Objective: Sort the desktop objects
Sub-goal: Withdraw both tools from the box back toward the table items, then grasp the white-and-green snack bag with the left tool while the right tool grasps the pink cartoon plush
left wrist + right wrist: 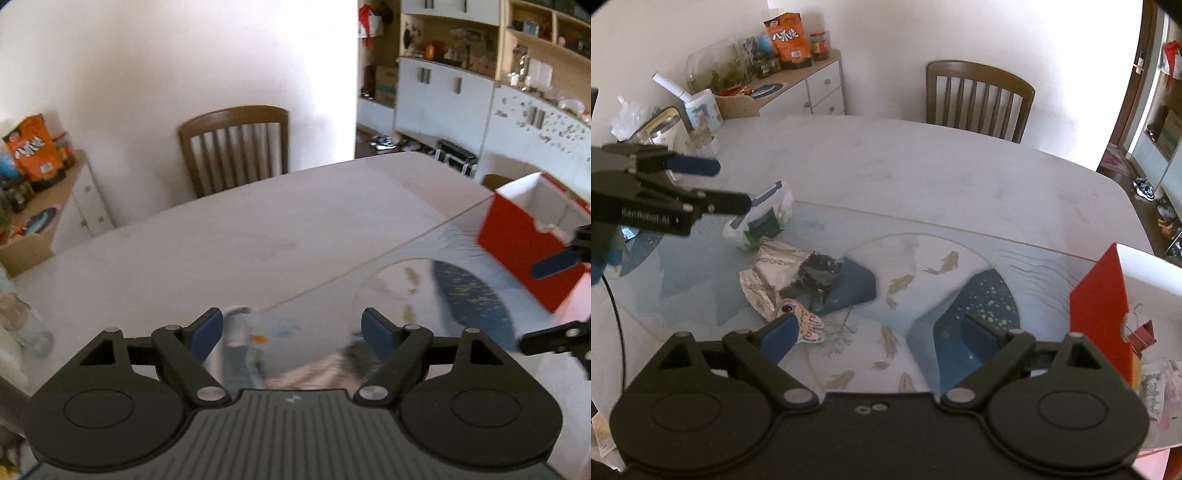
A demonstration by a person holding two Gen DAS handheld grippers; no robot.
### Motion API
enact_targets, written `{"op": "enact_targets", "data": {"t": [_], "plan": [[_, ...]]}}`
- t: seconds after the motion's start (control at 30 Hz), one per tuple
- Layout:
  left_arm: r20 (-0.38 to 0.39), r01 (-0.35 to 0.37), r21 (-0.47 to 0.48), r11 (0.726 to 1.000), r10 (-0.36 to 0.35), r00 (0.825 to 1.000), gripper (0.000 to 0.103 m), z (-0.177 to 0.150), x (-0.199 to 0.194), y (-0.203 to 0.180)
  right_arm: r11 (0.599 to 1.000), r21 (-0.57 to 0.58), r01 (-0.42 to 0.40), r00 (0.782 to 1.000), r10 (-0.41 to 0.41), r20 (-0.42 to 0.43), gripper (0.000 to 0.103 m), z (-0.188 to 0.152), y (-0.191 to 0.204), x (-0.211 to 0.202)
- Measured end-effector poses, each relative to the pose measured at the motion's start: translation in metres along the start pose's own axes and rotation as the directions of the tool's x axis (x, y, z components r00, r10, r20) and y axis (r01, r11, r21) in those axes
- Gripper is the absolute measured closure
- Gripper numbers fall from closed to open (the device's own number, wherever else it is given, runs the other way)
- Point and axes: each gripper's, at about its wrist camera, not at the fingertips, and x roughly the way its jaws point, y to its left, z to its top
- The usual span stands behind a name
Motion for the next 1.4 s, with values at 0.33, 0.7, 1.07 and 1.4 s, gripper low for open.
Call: {"op": "enact_targets", "data": {"t": [0.33, 0.7, 1.07, 1.4], "plan": [[-0.042, -0.042, -0.031, 0.999, 0.041, 0.998, 0.014, -0.025, 0.031, 0.044, 1.0, 0.004, 0.0, 1.0, 0.001, -0.018, 0.009, 0.005, 0.023, 0.023], [-0.074, -0.031, -0.053, 0.998, 0.028, 0.997, 0.001, -0.031, 0.067, 0.05, 1.0, 0.021, 0.006, 0.998, -0.005, -0.06, 0.009, 0.002, 0.038, 0.054], [-0.13, -0.028, -0.073, 0.997, 0.019, 0.991, 0.001, -0.032, 0.101, 0.054, 1.0, 0.003, -0.005, 0.993, 0.005, -0.115, 0.009, 0.003, 0.052, 0.085], [-0.179, -0.025, -0.084, 0.996, 0.009, 0.984, 0.001, -0.04, 0.119, 0.058, 0.999, -0.043, -0.011, 0.985, 0.004, -0.17, 0.014, 0.003, 0.067, 0.115]]}}
